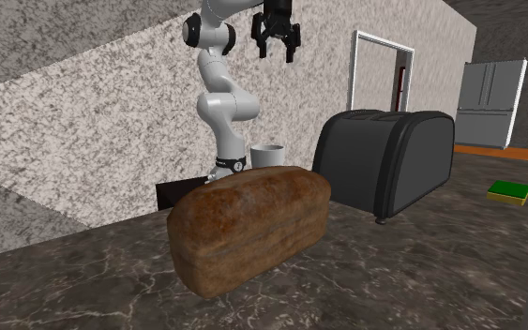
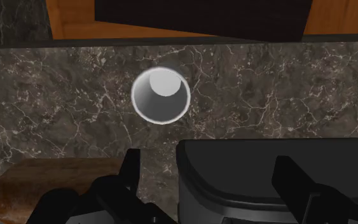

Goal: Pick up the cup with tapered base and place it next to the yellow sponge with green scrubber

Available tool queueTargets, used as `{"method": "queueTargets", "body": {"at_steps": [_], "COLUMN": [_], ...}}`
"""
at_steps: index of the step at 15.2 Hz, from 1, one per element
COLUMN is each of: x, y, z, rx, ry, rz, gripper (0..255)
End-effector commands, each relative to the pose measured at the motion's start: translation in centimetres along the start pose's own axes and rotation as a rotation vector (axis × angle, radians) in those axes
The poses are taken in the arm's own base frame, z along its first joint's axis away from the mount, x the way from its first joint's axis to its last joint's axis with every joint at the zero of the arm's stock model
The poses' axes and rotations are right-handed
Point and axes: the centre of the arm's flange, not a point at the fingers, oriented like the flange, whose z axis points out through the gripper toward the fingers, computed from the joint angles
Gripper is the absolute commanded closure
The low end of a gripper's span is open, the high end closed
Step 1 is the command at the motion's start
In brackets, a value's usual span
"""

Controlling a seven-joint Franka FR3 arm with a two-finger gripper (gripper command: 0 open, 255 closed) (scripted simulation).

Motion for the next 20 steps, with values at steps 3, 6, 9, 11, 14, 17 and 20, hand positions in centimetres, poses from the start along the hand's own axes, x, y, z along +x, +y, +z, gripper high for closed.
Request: {"method": "queueTargets", "body": {"at_steps": [3,6,9,11,14,17,20], "x": [0.3,0.7,1.2,1.4,1.8,2.1,2.2], "y": [-0.2,-0.5,-0.7,-0.9,-1.1,-1.3,-1.3], "z": [2.6,6.6,10.5,13.2,17.1,21.1,23.2], "rx": [-0.006,-0.015,-0.023,-0.029,-0.038,-0.046,-0.050], "ry": [-0.004,-0.010,-0.016,-0.020,-0.026,-0.032,-0.035], "rz": [-0.012,-0.029,-0.046,-0.058,-0.076,-0.093,-0.100], "gripper": [0,0,0,0,0,0,0]}}
